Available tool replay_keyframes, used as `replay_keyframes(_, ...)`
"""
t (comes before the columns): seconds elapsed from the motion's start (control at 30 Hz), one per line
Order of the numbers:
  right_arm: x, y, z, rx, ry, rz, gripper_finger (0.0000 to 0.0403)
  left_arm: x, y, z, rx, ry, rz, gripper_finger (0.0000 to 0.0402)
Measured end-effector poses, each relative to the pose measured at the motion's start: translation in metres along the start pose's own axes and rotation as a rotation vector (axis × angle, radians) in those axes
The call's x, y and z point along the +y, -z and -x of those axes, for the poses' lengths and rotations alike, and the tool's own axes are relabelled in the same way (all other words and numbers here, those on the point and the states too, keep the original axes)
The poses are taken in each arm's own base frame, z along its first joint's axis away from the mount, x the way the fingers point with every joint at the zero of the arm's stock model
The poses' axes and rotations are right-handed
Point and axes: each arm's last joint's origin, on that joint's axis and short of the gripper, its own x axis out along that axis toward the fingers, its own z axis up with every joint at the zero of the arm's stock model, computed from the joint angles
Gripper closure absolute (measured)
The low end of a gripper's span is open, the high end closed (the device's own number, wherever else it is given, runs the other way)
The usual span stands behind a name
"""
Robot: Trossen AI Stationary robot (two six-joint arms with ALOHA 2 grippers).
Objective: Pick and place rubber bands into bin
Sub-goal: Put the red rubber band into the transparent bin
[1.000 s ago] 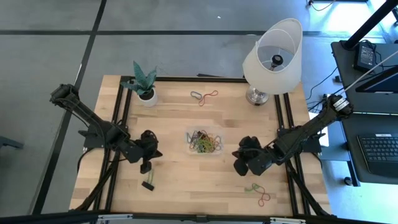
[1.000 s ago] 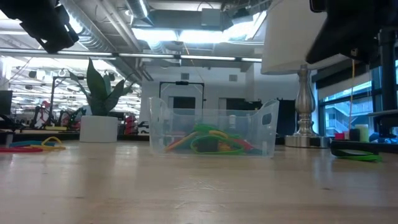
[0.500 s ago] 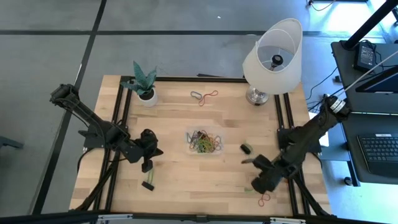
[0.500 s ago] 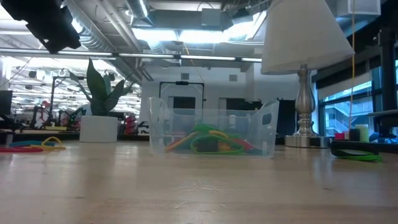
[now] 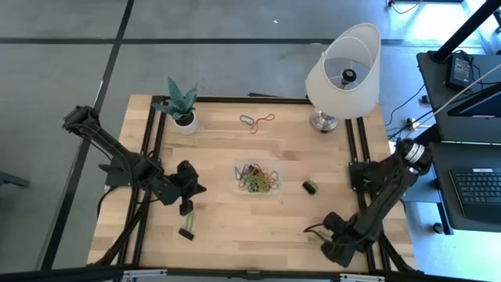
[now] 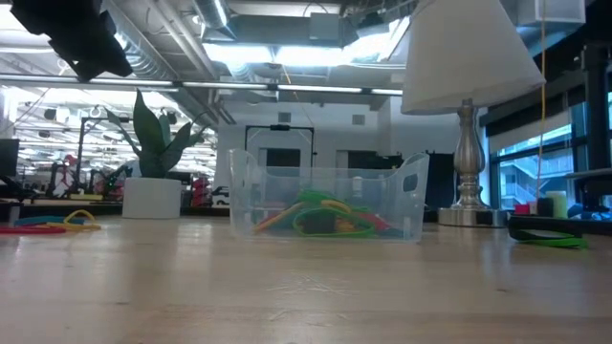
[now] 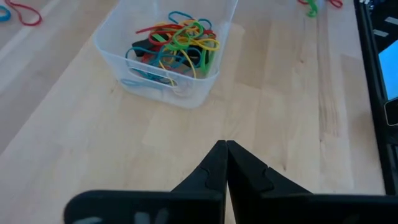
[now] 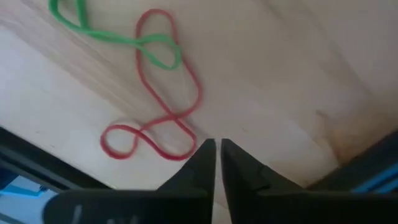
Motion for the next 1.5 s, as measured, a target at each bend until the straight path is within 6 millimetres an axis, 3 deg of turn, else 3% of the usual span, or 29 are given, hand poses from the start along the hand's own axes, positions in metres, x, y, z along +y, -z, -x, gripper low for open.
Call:
replay_keyframes(0.43, 0.014, 0.0, -0.025, -0.042, -0.017, -0.045, 0.0271, 0.0, 0.0, 0.0, 0.0, 0.001, 0.019, 0.04)
replay_keyframes(0.63, 0.018, 0.0, -0.038, -0.049, 0.01, -0.048, 0.0248, 0.0, 0.0, 0.0, -0.001, 0.0, 0.037, 0.0399)
replay_keyframes(0.77, 0.019, -0.001, -0.044, -0.049, 0.02, -0.052, 0.0266, 0.0, 0.0, 0.0, -0.001, 0.0, 0.036, 0.04)
replay_keyframes(0.93, 0.022, 0.0, -0.04, -0.047, 0.004, -0.05, 0.036, 0.0, 0.0, 0.0, -0.001, -0.001, 0.021, 0.0399)
replay_keyframes(1.0, 0.023, 0.001, -0.035, -0.048, 0.007, -0.045, 0.039, 0.0, 0.0, 0.0, -0.001, -0.001, 0.01, 0.04)
replay_keyframes(1.1, 0.022, 0.005, -0.023, -0.054, 0.026, -0.041, 0.0391, 0.0, 0.0, 0.0, 0.0, -0.002, -0.011, 0.0399)
replay_keyframes(1.5, 0.021, 0.027, 0.084, -0.21, 0.135, -0.011, 0.04, 0.001, -0.001, 0.0, -0.044, -0.042, -0.009, 0.0399)
